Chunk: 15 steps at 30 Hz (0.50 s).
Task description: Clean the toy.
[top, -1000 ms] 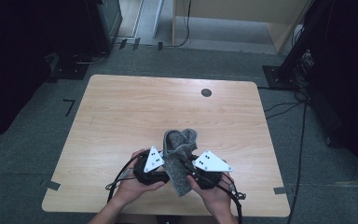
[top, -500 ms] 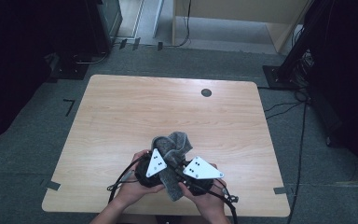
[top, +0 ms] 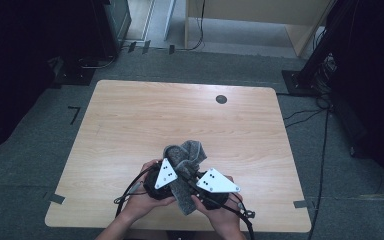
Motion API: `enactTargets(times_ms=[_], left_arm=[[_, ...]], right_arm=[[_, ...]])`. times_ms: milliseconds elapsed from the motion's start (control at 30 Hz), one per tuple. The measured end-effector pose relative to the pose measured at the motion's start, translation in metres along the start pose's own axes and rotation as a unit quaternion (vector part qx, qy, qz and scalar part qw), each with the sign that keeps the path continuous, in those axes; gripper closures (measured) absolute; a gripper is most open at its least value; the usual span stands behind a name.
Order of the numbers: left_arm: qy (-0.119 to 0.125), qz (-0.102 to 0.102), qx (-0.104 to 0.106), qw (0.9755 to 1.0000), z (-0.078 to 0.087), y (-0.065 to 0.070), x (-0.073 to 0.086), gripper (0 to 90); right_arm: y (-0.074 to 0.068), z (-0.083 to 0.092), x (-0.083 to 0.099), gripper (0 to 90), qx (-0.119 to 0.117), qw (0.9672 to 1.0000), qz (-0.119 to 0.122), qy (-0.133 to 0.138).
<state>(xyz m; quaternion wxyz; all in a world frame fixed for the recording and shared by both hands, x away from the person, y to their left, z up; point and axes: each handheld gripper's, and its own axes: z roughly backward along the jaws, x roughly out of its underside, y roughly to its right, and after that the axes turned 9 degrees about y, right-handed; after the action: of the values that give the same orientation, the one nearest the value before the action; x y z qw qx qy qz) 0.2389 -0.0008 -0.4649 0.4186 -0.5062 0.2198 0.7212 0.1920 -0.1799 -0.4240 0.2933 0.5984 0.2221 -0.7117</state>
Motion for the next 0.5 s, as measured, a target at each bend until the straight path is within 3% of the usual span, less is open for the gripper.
enactTargets(times_ms=[100, 200, 300, 400, 500], left_arm=[[0.000, -0.004, -0.001, 1.0000, 0.001, 0.000, 0.000, 34.2], [0.007, -0.003, 0.000, 1.0000, 0.002, 0.000, -0.001, 34.2], [0.010, 0.001, 0.002, 1.0000, 0.002, 0.000, -0.001, 34.2], [0.008, 0.001, 0.004, 1.0000, 0.001, 0.001, -0.002, 34.2], [0.008, 0.000, 0.003, 1.0000, 0.000, 0.002, -0.001, 34.2]], right_arm=[[0.009, 0.002, 0.002, 80.0, 0.015, 0.9998, -0.011, 0.004], [0.023, 0.009, 0.003, 80.1, 0.053, 0.9978, -0.038, 0.007], [0.019, 0.010, 0.002, 80.1, 0.051, 0.9980, -0.036, 0.008], [0.000, 0.004, 0.000, 80.0, 0.007, 0.9999, -0.012, 0.009], [0.001, 0.002, 0.000, 79.9, 0.008, 0.9999, -0.005, 0.007]])
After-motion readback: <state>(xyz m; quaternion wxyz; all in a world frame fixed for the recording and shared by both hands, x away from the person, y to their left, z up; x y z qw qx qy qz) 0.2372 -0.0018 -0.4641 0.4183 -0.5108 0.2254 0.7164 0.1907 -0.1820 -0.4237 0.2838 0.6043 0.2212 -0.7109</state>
